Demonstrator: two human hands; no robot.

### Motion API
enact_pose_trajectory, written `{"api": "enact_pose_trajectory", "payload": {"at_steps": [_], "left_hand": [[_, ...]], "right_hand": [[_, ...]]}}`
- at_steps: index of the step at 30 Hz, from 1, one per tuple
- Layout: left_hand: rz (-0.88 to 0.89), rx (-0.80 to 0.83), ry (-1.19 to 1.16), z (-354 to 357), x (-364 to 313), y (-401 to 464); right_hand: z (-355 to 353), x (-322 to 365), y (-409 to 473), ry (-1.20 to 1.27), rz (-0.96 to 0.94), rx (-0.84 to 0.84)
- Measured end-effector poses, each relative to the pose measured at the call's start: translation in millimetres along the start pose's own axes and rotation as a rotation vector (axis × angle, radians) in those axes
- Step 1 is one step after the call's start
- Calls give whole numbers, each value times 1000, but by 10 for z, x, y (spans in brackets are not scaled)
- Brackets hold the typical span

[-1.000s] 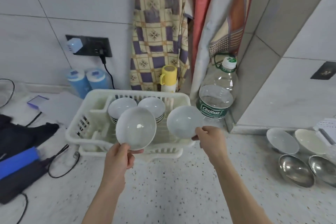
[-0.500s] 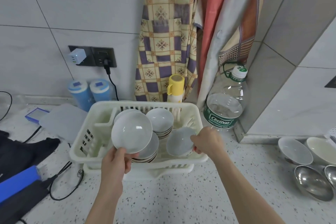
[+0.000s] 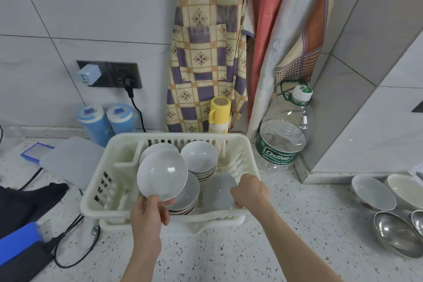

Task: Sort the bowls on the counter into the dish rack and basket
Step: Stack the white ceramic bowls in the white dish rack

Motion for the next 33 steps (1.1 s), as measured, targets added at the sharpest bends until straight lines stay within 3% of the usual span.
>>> {"api": "enact_pose_trajectory", "payload": {"at_steps": [14,21,30,33], "left_hand": [[46,-62,92,42,-107,297],[31,-48,91,54,-60,285],[46,-18,112,34,-49,280],[40,-3,124,39,-45,276]], "right_hand": [[137,35,58,-449,63,14],[151,-22,44,-408,33,-46],[162,-58,-22,-406,-53,-1],[169,-57,-75,-369,-99,-77]]}}
Point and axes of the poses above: each hand's wrist, its own y-axis towards the middle knuckle, its own z-axis out of the palm, x = y × z, the point moved 1 cm from there along y, towards the middle knuckle, and after that the axes turned 15 degrees about x, right-handed, at the moved point
